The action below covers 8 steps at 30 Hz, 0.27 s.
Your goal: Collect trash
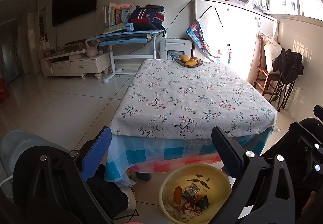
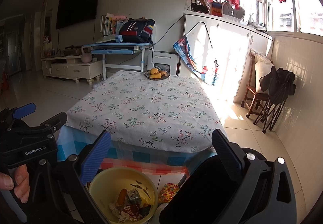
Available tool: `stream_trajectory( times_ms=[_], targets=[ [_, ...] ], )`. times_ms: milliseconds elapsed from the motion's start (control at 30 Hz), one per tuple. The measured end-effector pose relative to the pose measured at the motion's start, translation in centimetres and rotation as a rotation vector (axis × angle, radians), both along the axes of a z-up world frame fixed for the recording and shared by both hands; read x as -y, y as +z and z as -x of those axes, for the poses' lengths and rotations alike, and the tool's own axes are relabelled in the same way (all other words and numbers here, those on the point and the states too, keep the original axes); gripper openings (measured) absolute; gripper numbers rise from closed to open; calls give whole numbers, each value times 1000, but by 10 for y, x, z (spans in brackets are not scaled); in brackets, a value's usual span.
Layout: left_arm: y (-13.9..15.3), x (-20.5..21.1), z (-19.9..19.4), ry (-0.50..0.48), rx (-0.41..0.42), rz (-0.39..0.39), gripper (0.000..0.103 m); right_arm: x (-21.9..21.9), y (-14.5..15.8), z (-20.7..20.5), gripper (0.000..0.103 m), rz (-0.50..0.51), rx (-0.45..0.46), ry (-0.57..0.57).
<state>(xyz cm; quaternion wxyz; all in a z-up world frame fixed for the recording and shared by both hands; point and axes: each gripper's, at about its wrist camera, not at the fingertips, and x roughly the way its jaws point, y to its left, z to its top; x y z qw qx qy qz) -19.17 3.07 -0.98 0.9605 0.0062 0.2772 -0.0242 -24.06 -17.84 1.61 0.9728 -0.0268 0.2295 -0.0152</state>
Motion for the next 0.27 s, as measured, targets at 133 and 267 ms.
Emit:
stream_trajectory(
  times_ms=[133,267],
  targets=[
    [-6,-4,-6,6,-61,30,96,1,-2,1,95,6,-1,2],
    [-7,-9,-7,21,-65,45,96,5,-4,1,95,9,-4,2]
  ],
)
